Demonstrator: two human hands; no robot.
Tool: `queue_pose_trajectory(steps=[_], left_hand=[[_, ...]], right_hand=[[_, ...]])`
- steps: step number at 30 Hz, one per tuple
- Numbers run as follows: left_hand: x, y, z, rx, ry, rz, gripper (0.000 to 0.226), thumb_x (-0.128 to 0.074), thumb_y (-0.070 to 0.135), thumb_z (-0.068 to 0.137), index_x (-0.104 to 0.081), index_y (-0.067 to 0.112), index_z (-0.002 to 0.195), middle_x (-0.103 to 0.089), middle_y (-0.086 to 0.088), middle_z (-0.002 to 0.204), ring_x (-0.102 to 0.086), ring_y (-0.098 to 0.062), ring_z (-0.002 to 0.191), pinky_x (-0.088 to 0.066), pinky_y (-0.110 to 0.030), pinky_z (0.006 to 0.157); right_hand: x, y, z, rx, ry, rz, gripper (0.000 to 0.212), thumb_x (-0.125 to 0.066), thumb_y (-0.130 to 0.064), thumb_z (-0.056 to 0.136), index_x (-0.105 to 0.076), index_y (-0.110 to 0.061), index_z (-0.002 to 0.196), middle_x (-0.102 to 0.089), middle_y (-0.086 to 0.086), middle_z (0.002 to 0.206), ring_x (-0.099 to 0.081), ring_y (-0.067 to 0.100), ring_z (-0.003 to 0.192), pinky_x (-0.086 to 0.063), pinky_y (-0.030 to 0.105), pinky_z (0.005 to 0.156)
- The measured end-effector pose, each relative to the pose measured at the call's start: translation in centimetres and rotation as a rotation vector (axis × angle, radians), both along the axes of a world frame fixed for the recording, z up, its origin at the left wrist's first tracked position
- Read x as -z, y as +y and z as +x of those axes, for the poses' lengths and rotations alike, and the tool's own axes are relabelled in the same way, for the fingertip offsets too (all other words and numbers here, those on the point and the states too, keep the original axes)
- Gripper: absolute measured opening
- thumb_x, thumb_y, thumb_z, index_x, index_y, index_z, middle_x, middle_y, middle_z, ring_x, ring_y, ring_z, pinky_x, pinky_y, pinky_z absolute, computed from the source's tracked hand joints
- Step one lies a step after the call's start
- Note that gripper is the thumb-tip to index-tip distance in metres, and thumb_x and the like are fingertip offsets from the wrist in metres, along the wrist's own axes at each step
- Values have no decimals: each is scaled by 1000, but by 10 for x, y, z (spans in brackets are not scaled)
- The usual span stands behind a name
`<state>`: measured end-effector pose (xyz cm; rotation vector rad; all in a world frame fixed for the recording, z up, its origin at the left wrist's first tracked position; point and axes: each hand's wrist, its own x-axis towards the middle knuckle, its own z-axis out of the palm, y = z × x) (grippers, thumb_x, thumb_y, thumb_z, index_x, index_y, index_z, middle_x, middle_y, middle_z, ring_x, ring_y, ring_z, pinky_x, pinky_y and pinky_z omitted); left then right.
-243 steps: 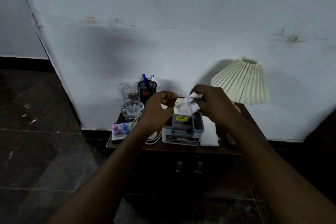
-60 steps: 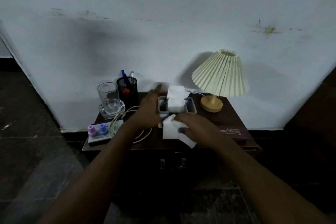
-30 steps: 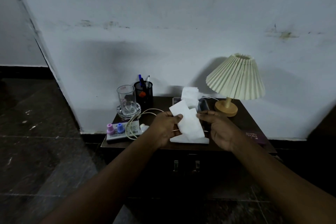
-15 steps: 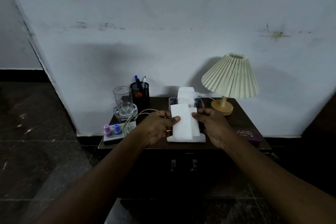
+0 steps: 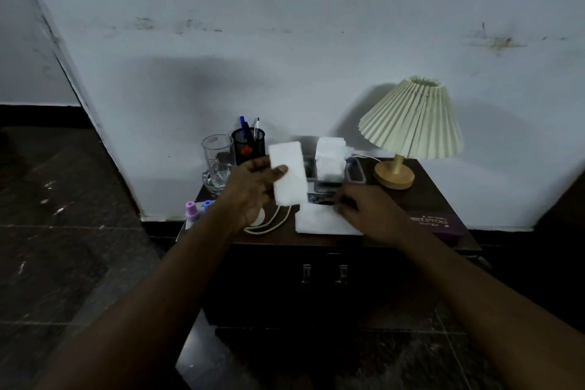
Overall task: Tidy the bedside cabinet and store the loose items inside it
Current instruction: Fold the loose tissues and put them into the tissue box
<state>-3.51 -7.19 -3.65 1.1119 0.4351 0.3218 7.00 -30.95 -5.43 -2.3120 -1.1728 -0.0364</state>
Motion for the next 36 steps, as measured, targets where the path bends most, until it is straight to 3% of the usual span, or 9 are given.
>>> queue_pose_trajectory(steps=[4,13,15,17,20,24,27,31,36], left_hand=[[-3,20,-11,-31,-17,-28,47,-75,2,86,-62,-1,131,-73,-18,123,-71,-36,112,-57,-60,93],[-8,4,-15,66,57,-70,41,-65,4,96,-57,1,136,-71,-18,125,-70,-36,114,-62,-53,81],[-9,4,-19,109,78,-115,39,-64,6,96,-58,3,135,-71,-18,126,-69,-35,115,-60,-53,85],[-9,5,-22,145,69,-186,42,-67,8,90,-60,3,131,-72,-18,126,-68,-35,116,-61,-52,85],[-13,5,-26,225,43,-206,50,-71,11,80,-62,3,128,-70,-19,128,-65,-38,121,-62,-51,85],[-12,-8,-22,302,57,-165,32,-67,8,88,-66,3,120,-74,-17,120,-70,-33,110,-61,-53,86],[-1,-26,-15,350,141,-123,26,-66,8,95,-67,3,121,-73,-17,123,-72,-30,107,-57,-53,94],[9,-43,-4,315,179,-127,16,-70,10,94,-69,9,109,-79,-8,100,-73,-24,94,-60,-41,82],[14,-45,1,291,157,-142,26,-71,12,93,-67,8,118,-76,-11,111,-72,-28,100,-59,-42,85]], right_hand=[[24,6,0,-157,-137,-466,64,-65,-58,91,-57,-21,143,-52,3,149,-46,24,138,-39,39,113],[24,6,-6,-185,-292,-374,21,-56,-27,98,-71,-19,111,-71,4,113,-66,25,105,-53,40,86],[21,9,-11,-34,-44,-70,18,-58,-27,100,-71,-16,106,-73,-1,103,-68,19,94,-51,36,78],[14,10,-13,130,423,352,14,-62,-20,100,-73,-12,95,-73,-1,91,-67,16,84,-49,34,75],[4,12,-19,202,1029,722,14,-60,-11,101,-73,-8,96,-78,10,98,-72,29,93,-58,42,78],[-1,12,-21,193,1085,746,14,-58,-10,102,-72,-7,103,-77,14,108,-74,28,96,-60,48,86],[-3,16,-24,159,1111,807,16,-57,-5,102,-72,-5,108,-78,13,106,-75,24,92,-62,40,79],[-4,22,-28,63,1125,849,19,-56,-1,100,-71,-2,111,-77,12,112,-75,24,98,-62,37,81],[-5,25,-32,73,1129,816,23,-52,4,100,-72,-2,109,-77,13,111,-73,28,102,-62,40,87]])
